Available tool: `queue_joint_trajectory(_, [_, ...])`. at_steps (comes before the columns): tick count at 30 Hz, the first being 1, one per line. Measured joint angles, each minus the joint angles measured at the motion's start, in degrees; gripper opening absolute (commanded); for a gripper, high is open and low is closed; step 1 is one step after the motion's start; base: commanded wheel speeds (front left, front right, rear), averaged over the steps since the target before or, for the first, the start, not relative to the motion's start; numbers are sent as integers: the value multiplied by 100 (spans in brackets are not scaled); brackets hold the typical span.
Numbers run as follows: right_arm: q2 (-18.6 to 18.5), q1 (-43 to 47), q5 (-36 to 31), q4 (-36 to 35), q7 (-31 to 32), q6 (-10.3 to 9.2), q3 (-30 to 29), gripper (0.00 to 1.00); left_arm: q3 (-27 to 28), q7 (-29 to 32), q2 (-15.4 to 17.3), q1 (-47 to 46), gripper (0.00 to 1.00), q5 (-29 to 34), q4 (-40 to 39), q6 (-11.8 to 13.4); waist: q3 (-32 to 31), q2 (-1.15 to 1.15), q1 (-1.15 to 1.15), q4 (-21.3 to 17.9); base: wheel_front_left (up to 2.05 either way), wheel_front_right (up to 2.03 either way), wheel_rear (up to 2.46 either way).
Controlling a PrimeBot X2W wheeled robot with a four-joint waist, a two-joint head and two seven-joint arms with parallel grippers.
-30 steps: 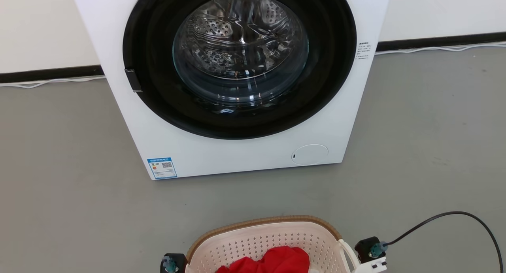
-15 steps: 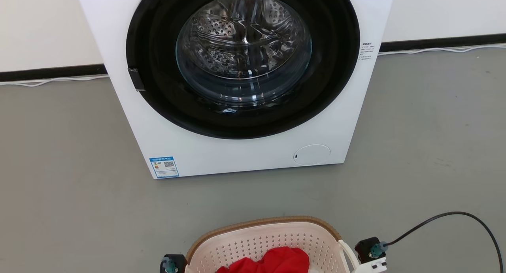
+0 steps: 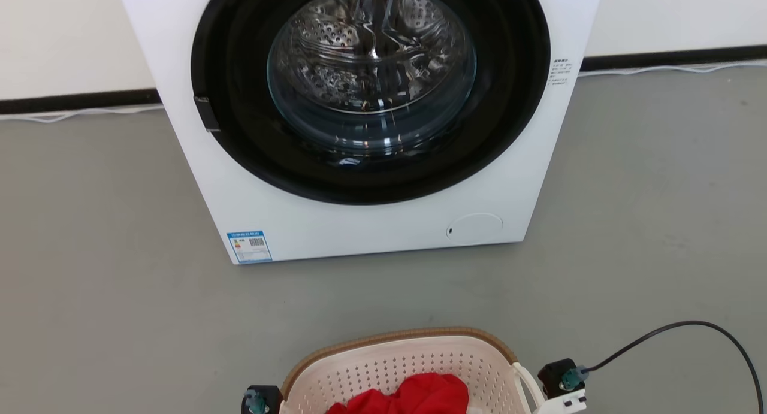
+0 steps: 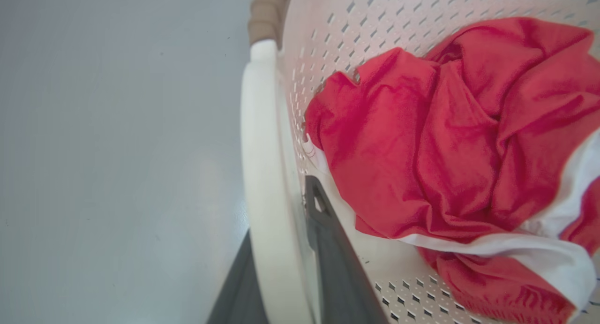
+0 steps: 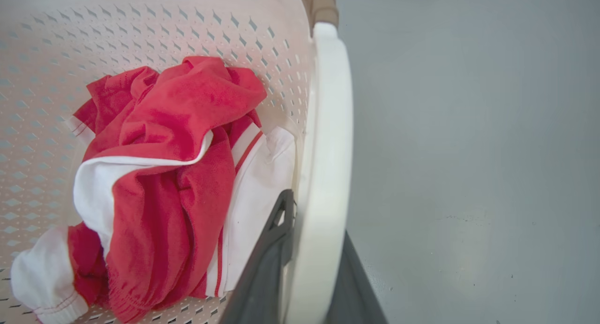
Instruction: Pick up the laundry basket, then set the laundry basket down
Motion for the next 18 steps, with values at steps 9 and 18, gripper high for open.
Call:
queue_joint_trajectory(9, [0,-346,-8,4,-240,0,-59,0,-23,-85,-12,-515,0,1,123,-9,483,0,0,12,0,0,0])
queue_joint_trajectory(18, [10,-1363,-178,94,-723,0,-321,0,60,-432,65,-1583,0,14,183,-26,1443,0,0,38,0,0,0])
